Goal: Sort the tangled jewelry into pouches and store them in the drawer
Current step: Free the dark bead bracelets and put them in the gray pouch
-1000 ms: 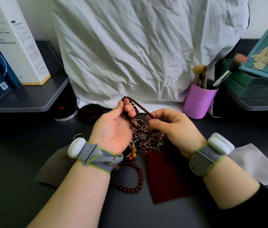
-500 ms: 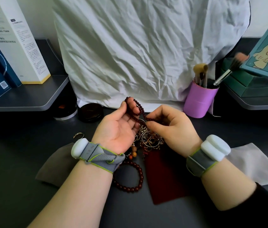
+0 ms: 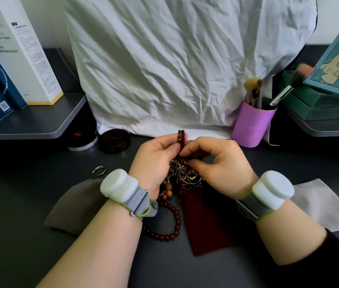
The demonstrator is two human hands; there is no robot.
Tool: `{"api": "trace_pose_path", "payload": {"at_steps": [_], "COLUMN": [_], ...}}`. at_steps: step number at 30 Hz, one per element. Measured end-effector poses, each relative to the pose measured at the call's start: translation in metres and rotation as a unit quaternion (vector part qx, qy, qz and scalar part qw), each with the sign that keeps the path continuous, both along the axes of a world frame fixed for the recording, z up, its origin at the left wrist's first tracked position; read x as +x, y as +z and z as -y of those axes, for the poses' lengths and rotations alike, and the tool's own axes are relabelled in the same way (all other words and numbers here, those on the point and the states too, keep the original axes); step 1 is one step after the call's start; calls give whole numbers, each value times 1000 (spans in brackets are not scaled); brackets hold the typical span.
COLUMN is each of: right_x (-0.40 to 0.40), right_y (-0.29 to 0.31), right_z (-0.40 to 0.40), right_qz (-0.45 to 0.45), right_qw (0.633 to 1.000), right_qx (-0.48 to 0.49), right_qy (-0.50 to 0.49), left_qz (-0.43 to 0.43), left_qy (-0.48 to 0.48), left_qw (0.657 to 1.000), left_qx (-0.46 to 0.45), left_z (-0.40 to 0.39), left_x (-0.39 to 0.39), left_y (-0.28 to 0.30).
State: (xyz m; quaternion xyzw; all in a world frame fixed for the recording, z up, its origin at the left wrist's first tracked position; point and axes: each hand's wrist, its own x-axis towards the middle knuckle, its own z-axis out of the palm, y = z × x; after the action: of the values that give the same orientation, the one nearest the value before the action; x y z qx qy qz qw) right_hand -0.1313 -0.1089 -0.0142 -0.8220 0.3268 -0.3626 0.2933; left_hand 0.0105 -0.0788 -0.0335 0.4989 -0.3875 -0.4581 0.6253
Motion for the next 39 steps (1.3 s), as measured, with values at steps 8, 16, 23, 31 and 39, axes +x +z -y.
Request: {"api": "trace_pose_path", "payload": {"at_steps": [8, 16, 23, 31, 39], "right_x": [-1, -2, 0, 0, -2], "right_y": [-1, 0, -1, 6, 19], "right_z": [4, 10, 8, 6, 9], "right_qz": [52, 76, 83, 77, 105], "right_qw": [997, 994, 995, 990, 961], "right_qx": [-47, -71, -5, 118, 254], "right_qy": [-14, -19, -55, -24, 20], "left_qz": [104, 96, 94, 88, 61], "left_qy": [-45, -35, -34, -39, -35], "left_qw": [993, 995, 995, 995, 997], "left_qx": [7, -14, -18, 26, 26], "left_z": [-5, -2, 0, -3, -9], "left_x": [-3, -5, -4, -5, -8], "left_y": [0, -5, -7, -1, 14]}}
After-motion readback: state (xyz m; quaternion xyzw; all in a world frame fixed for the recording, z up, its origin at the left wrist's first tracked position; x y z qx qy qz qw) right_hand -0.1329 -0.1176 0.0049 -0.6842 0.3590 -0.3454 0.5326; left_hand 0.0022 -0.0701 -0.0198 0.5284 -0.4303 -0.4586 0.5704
